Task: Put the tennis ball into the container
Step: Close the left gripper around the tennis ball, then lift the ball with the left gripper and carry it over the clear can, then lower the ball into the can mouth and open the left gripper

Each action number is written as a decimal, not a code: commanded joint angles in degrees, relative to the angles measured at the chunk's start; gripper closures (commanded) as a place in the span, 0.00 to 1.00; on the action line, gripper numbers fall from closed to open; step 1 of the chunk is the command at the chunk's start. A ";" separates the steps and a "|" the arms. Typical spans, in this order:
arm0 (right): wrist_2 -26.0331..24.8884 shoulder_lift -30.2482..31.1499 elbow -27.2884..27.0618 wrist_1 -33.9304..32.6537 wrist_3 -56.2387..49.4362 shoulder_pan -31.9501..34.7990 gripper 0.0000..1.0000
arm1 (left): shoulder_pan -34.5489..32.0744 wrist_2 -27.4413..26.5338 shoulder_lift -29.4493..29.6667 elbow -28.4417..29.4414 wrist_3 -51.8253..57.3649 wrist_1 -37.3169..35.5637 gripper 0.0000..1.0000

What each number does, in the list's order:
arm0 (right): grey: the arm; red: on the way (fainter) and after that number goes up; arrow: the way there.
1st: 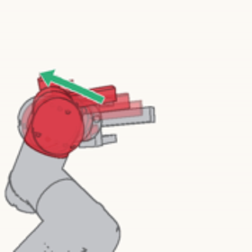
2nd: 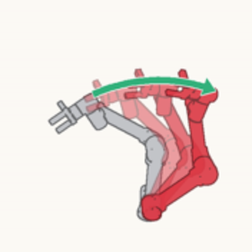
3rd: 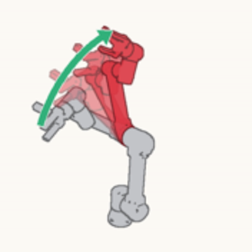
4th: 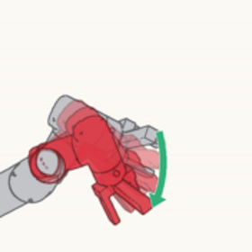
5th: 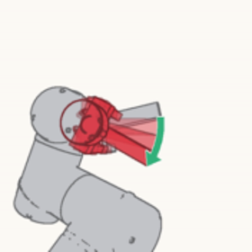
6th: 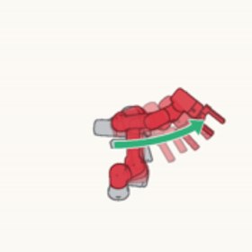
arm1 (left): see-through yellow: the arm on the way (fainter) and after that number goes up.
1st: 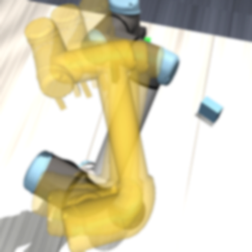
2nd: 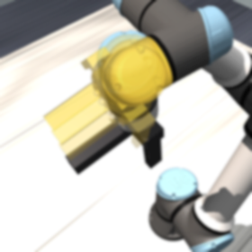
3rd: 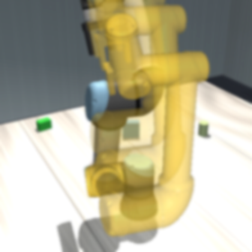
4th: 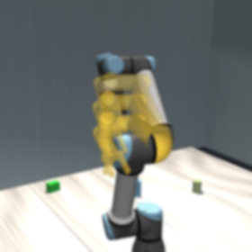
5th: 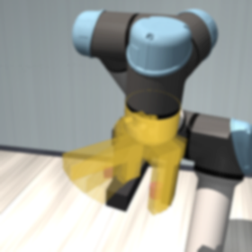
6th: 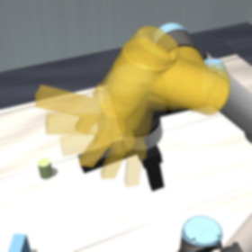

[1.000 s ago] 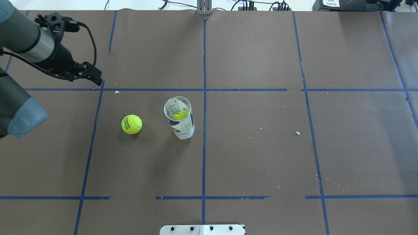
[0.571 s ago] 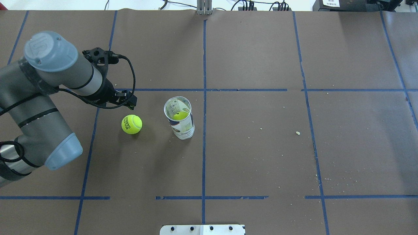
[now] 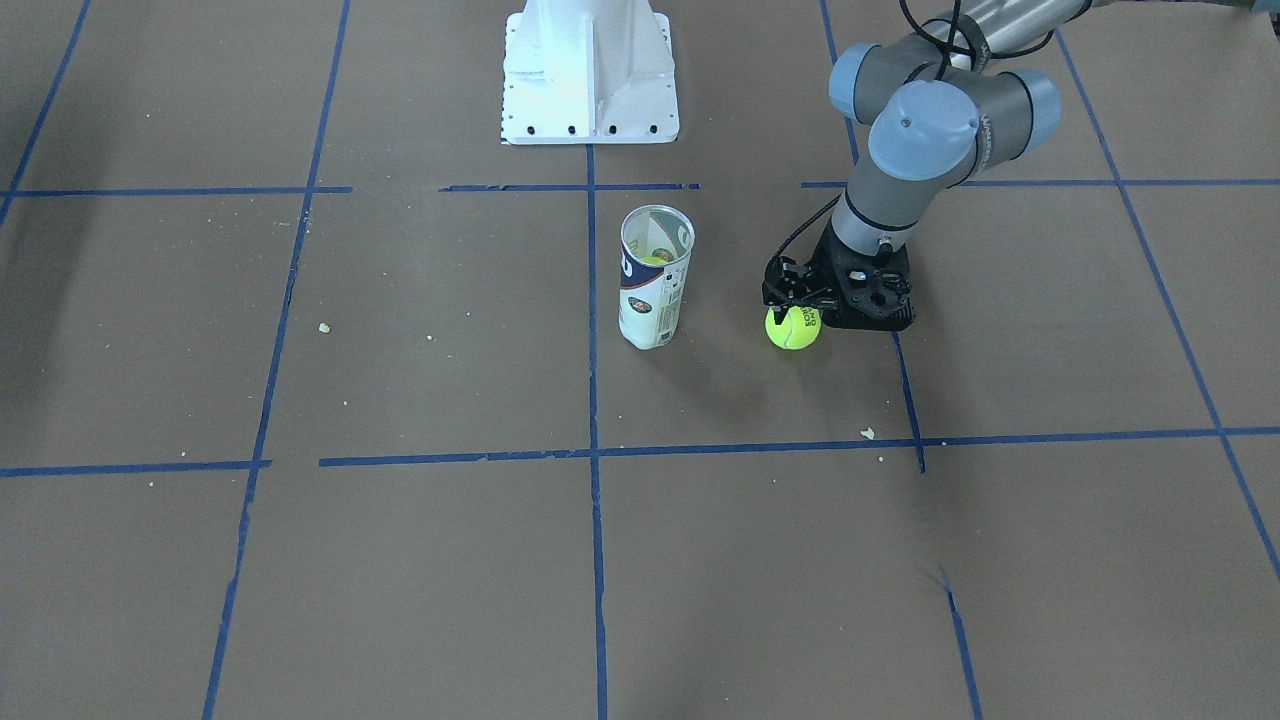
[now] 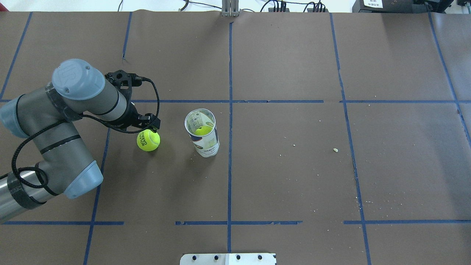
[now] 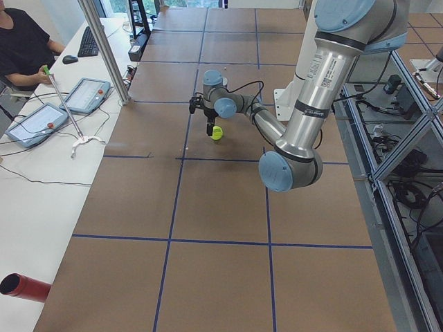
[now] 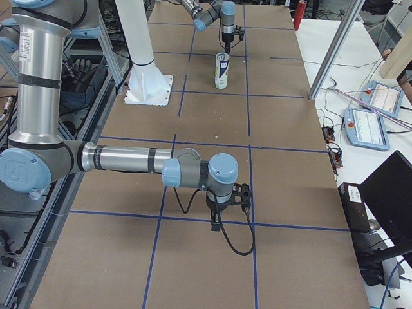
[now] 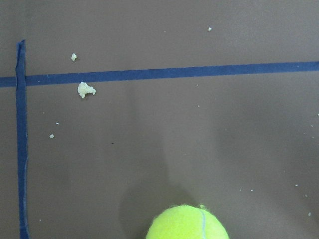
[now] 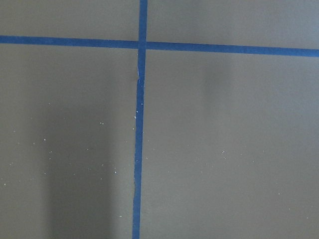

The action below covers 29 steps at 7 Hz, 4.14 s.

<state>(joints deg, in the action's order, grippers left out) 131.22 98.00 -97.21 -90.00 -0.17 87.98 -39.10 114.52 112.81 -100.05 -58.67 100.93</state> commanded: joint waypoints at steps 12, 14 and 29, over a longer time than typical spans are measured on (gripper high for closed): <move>0.00 0.00 0.00 0.00 0.00 0.00 0.00 | -2.20 0.09 1.09 -10.63 3.71 -14.70 1.00; 0.00 0.00 0.00 0.00 0.00 0.00 0.00 | -9.12 1.65 5.47 -18.04 6.29 -28.18 1.00; 0.00 0.00 0.00 0.00 0.00 0.00 0.00 | -1.69 9.76 27.03 -5.24 -8.83 -34.49 0.00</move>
<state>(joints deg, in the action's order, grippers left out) 131.22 98.00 -97.21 -90.00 -0.17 87.98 -40.79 124.41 139.98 -104.84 -67.54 66.26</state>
